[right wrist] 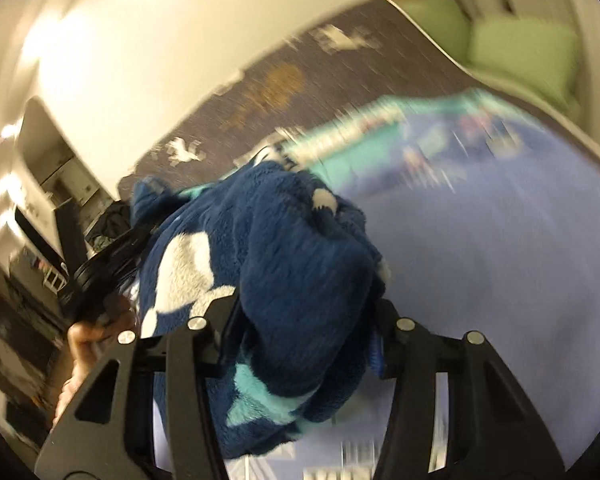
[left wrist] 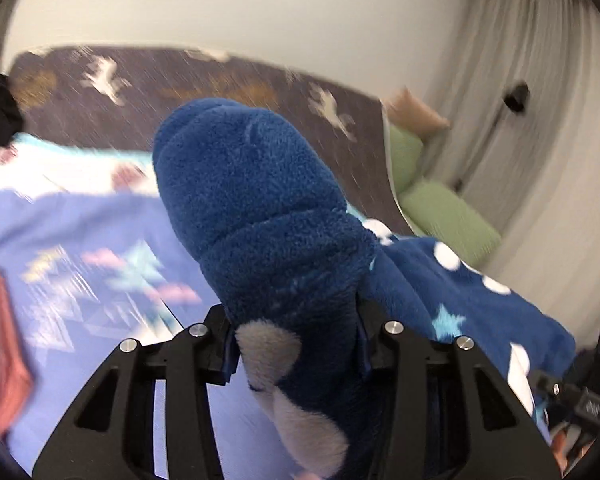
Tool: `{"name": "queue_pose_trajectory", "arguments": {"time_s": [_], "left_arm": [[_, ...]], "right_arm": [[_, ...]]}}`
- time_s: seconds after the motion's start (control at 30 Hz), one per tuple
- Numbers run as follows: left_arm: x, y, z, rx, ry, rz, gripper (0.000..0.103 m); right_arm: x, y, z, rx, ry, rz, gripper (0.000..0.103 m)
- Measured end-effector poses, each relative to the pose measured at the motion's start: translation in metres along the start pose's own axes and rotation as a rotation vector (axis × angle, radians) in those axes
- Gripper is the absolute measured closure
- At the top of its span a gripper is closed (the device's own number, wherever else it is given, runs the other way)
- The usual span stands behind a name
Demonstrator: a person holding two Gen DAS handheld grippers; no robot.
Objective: Fold small clothes
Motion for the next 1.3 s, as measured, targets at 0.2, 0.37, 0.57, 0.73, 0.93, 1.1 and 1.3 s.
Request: {"name": "queue_pose_trajectory", "arguments": {"time_s": [0.2,0.37,0.57,0.73,0.93,1.1,1.3], "left_arm": [[0.055,-0.005,-0.044,0.164,0.024,0.074,0.058],[0.063,-0.032,-0.097,0.302,0.036,0.061,0.058],[0.005,-0.104,-0.181,0.454,0.108,-0.145,0.046],[-0.034,-0.115,-0.201,0.517,0.031,-0.215,0.044],[-0.038,-0.094,-0.172,0.583,-0.097,-0.219,0.027],[-0.052,-0.051,-0.131,0.525,-0.151,-0.204,0.023],[-0.085,0.031,-0.04,0.418,-0.222,-0.08,0.008]], "right_arm": [[0.095,-0.082,-0.063,0.084,0.112,0.006,0.058],[0.118,-0.169,-0.108,0.061,0.171,-0.032,0.058],[0.091,-0.287,-0.119,-0.06,0.217,-0.148,0.038],[0.032,-0.351,-0.084,-0.129,0.176,-0.293,0.03],[0.036,-0.323,-0.074,-0.198,0.154,-0.205,0.027],[0.025,-0.261,-0.076,-0.231,0.24,-0.096,0.027],[-0.018,-0.128,-0.084,-0.33,0.405,0.051,0.019]]}}
Point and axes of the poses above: each gripper's, at about its wrist camera, not at the fingertips, and y roughly against the way its jaws point, z to its right, x to its top, the point moved 2 cm from there along -y, roughly the way its jaws point, and after that the axes turned 14 degrees about -x, right-handed, at the moved point
